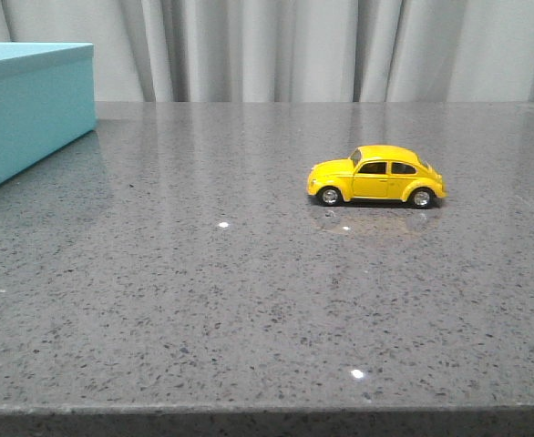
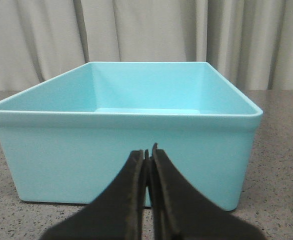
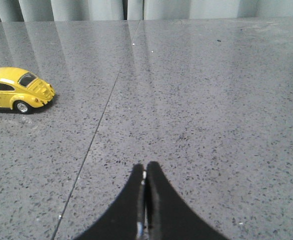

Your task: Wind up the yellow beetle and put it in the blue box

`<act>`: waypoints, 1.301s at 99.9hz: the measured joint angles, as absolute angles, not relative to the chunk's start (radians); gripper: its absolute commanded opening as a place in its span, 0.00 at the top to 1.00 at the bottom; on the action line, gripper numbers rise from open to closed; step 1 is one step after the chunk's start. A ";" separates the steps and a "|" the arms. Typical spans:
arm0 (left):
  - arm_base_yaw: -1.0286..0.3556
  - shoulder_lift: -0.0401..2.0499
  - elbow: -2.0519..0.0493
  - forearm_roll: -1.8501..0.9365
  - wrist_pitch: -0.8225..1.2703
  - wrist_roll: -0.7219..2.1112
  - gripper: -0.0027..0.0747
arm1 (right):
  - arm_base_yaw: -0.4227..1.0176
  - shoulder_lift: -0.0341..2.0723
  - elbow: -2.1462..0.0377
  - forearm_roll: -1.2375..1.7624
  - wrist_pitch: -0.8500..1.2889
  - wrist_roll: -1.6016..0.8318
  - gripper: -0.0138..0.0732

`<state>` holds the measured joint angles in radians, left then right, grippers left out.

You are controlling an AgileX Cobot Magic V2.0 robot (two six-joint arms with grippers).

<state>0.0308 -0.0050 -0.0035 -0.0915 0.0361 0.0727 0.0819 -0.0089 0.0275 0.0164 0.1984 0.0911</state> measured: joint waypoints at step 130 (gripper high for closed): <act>0.031 0.031 -0.197 -0.114 0.151 0.073 0.99 | 0.082 -0.006 -0.130 0.019 0.256 0.189 0.92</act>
<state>0.0308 0.0310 -0.1966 -0.1138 0.1513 0.0727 0.0819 -0.0062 -0.1301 0.0186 0.2558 0.1894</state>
